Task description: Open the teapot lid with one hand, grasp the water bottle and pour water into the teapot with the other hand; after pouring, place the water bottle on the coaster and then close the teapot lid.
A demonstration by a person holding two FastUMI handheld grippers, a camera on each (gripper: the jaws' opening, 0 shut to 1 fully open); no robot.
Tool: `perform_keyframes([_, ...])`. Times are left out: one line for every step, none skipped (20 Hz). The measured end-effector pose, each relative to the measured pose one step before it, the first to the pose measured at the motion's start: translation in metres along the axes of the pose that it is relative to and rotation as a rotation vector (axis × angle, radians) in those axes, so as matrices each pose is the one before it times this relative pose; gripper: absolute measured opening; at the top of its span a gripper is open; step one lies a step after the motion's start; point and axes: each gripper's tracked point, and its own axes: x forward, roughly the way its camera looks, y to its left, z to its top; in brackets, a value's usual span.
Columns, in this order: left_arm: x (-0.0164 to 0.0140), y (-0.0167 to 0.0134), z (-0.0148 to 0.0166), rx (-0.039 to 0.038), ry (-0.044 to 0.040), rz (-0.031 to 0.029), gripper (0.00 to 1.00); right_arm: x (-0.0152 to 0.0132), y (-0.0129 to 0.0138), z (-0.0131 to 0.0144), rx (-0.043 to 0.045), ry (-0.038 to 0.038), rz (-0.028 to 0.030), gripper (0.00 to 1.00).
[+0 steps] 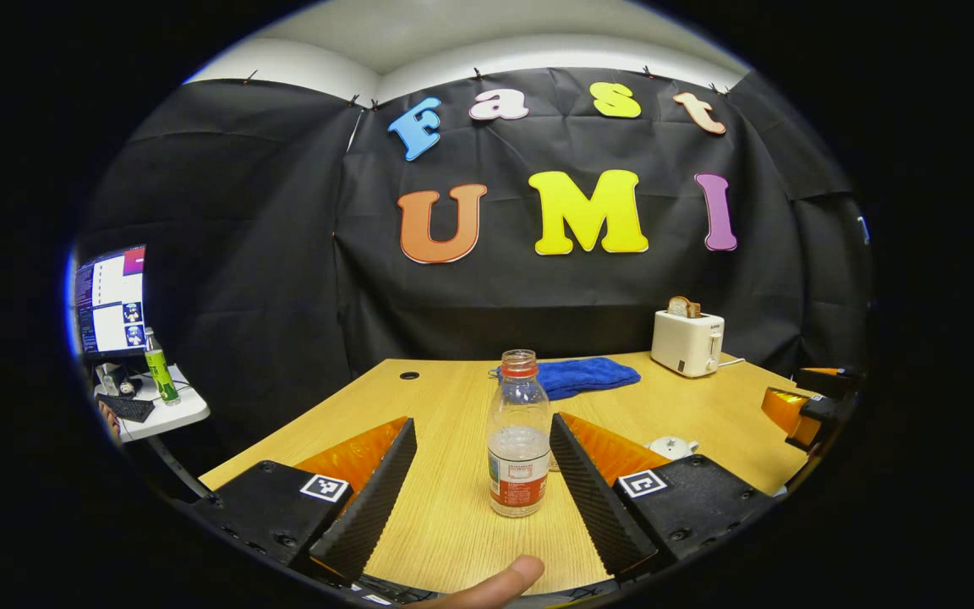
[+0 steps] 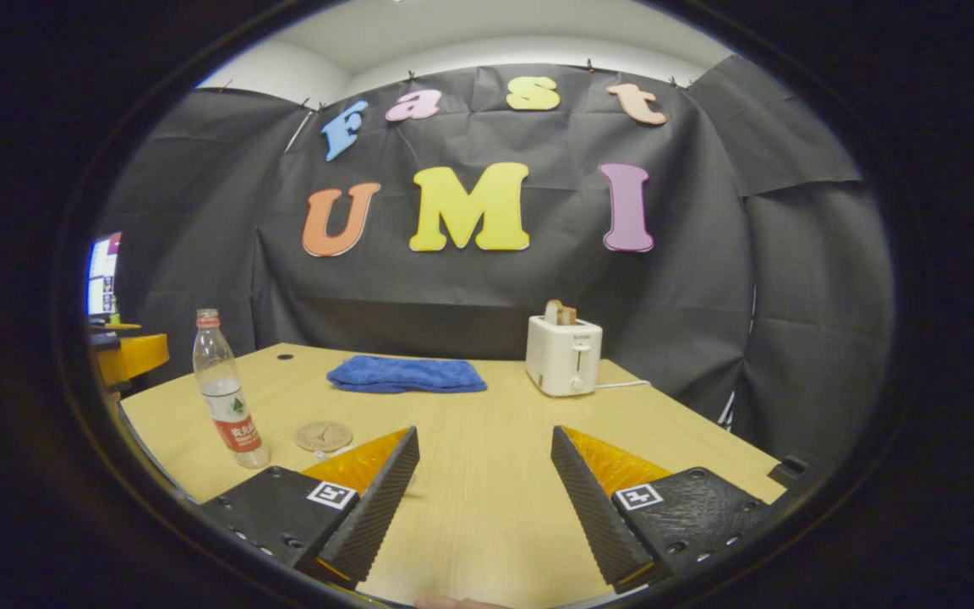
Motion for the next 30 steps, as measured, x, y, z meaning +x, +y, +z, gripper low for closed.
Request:
perform_keyframes([0.00092,0.00042,-0.00022,0.00173,0.00078,-0.00025,0.99,0.00377,0.00618,-0.00241,-0.00057,0.00561,0.01033,0.97])
perform_keyframes([0.00063,0.00048,-0.00076,0.00230,0.00002,0.00084,0.99,0.00377,0.00646,-0.00304,0.00212,0.00365,0.01239,0.95])
perform_keyframes([0.00057,0.00042,-0.00115,0.00314,0.00171,0.00108,0.99,0.00393,0.00966,-0.00139,0.00415,0.00082,0.01828,0.95])
perform_keyframes([0.00068,0.00033,-0.00062,0.00379,0.00198,0.00180,0.99,0.00488,0.00814,-0.00199,0.00175,0.00213,0.01218,0.95])
perform_keyframes([0.00077,0.00112,-0.00135,0.00556,0.00215,0.00192,0.99,0.00340,0.00806,-0.00160,0.00136,0.00188,0.01449,0.95])
perform_keyframes([0.00039,0.00119,-0.00074,0.00728,0.00108,0.00339,0.99,0.00500,0.00932,-0.00217,-0.00105,0.00092,0.01534,0.95])
perform_keyframes([0.00020,0.00181,0.00024,0.00845,-0.00021,0.00415,1.00,0.00468,0.00866,-0.00199,-0.00509,0.00437,0.01372,0.95])
perform_keyframes([0.00086,0.00114,-0.00042,0.00870,-0.00129,0.00426,1.00,0.00517,0.00742,-0.00209,-0.00877,0.00177,0.01001,0.95])
perform_keyframes([0.00026,0.00113,-0.00038,0.00757,-0.00143,0.00353,0.99,0.00428,0.00632,-0.00190,-0.00910,0.00218,0.00751,0.95])
perform_keyframes([0.00043,0.00082,-0.00047,0.00557,-0.00042,0.00142,0.99,0.00508,0.00727,-0.00270,-0.00762,0.00245,0.00795,0.96])
perform_keyframes([0.00088,0.00073,-0.00125,0.00273,0.00087,0.00110,0.99,0.00588,0.00528,-0.00239,-0.00454,0.00705,0.00464,0.96])
perform_keyframes([0.00076,0.00096,-0.00117,0.00066,0.00220,0.00072,0.99,0.00533,0.00479,-0.00318,0.00004,0.00946,0.00679,0.95])
perform_keyframes([0.00107,0.00097,-0.00173,-0.00070,0.00456,0.00141,0.99,0.00449,0.00399,-0.00246,0.00422,0.00687,0.00280,0.93])
perform_keyframes([0.00063,0.00184,-0.00135,-0.00181,0.00454,0.00330,0.99,0.00595,0.00305,-0.00274,0.00350,0.00646,0.00097,0.92])
perform_keyframes([0.00152,0.00124,-0.00125,-0.00264,0.00422,0.00309,0.99,0.00474,0.00253,-0.00166,0.00167,0.00622,-0.00015,0.87])
perform_keyframes([0.00043,0.00168,-0.00163,-0.00299,0.00439,0.00264,0.99,0.00421,0.00243,-0.00321,0.00367,0.00339,0.00232,0.84])
perform_keyframes([0.00141,0.00106,-0.00137,-0.00299,0.00451,0.00203,0.99,0.00318,0.00262,-0.00095,0.00546,0.00289,0.00425,0.75])
perform_keyframes([0.00044,0.00112,-0.00118,-0.00229,0.00295,0.00269,0.99,0.00420,0.00085,-0.00186,0.00723,0.00504,0.00155,0.71])
perform_keyframes([0.00148,0.00098,-0.00132,-0.00188,0.00364,0.00146,0.99,0.00250,0.00044,-0.00136,0.01069,0.00486,0.00053,0.61])
perform_keyframes([0.00073,0.00088,-0.00129,-0.00260,0.00260,0.00078,0.99,0.00265,0.00116,-0.00289,0.01219,0.00647,0.00348,0.55])
perform_keyframes([0.00020,0.00056,-0.00054,-0.00281,0.00373,-0.00046,0.99,0.00258,0.00267,-0.00189,0.01183,0.00747,0.01300,0.39])
perform_keyframes([0.00066,-0.00033,-0.00126,-0.00259,0.00243,-0.00167,0.99,0.00083,0.00227,-0.00256,0.00698,0.00099,0.00848,0.34])
perform_keyframes([0.00057,-0.00104,-0.00022,-0.00171,0.00072,-0.00343,0.99,0.00060,0.00027,0.00179,-0.00110,-0.00596,-0.00353,0.27])
perform_keyframes([0.00028,-0.00019,-0.00163,-0.00101,0.00356,-0.00520,0.99,0.00141,-0.00104,-0.00119,-0.00328,0.00217,-0.00019,0.19])
perform_keyframes([0.00133,-0.00191,-0.00154,-0.00363,0.00280,-0.01067,0.99,0.00087,-0.00071,-0.00135,-0.00026,0.00038,0.00001,0.06])
perform_keyframes([0.00157,-0.00393,-0.00183,-0.00428,0.00540,-0.01465,1.00,0.00119,0.00001,0.00137,-0.01343,-0.00034,0.00150,0.08])
perform_keyframes([0.00121,-0.00367,-0.00114,-0.00361,0.00298,-0.01340,1.00,0.00104,-0.00050,0.00014,-0.00765,-0.00363,-0.00027,0.05])
perform_keyframes([0.00165,-0.00288,-0.00185,-0.00686,0.00219,-0.01556,1.00,-0.00047,0.00084,0.00013,-0.01275,0.00050,-0.00154,0.01])
perform_keyframes([0.00095,-0.00457,-0.00196,-0.01019,0.00343,-0.01864,1.00,-0.00053,-0.00038,0.00143,-0.01913,-0.00401,-0.00319,0.01])
perform_keyframes([0.00159,-0.00465,-0.00251,-0.01084,0.00543,-0.02088,0.99,-0.00034,-0.00014,0.00139,-0.01428,-0.00411,-0.00141,0.00])
